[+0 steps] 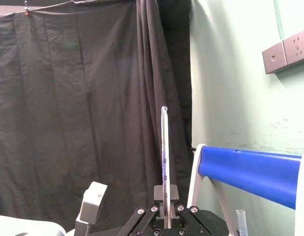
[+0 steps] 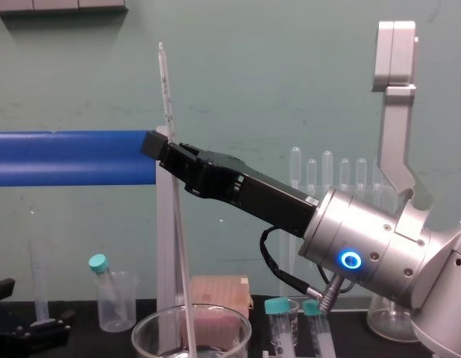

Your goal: Hold the thermometer with one hand and immerse one end into the beaker, then reinsert it into the test tube rack.

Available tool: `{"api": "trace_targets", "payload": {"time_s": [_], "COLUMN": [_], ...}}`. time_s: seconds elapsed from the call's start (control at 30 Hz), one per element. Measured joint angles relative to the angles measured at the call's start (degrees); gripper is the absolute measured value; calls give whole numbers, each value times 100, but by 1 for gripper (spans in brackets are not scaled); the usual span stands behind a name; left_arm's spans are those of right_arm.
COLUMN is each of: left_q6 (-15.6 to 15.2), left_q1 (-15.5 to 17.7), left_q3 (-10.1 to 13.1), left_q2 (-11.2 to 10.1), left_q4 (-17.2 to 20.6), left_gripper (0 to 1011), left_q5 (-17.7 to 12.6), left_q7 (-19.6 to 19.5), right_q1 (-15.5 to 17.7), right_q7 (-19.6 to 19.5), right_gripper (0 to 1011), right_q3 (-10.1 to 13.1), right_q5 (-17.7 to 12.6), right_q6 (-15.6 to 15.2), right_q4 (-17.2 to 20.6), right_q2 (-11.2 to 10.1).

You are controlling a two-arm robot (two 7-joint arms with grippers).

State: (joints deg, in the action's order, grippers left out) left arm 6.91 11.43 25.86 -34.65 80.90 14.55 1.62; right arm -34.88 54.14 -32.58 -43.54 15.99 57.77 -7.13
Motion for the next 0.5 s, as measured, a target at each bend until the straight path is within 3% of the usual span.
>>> {"api": "trace_targets", "payload": {"time_s": [0.5], "left_q6": [0], "left_q1": [0], "left_q3": [0], "left_q2": [0], "left_q4": [0], "left_gripper": [1008], "left_q5": [0], "left_q7": [0], "right_q1": [0], "right_q7": [0], "right_gripper": [56], "right_q3": [0], "right_q5": [0], "right_q6": [0], "right_q4": [0], "right_q2": [0]}}
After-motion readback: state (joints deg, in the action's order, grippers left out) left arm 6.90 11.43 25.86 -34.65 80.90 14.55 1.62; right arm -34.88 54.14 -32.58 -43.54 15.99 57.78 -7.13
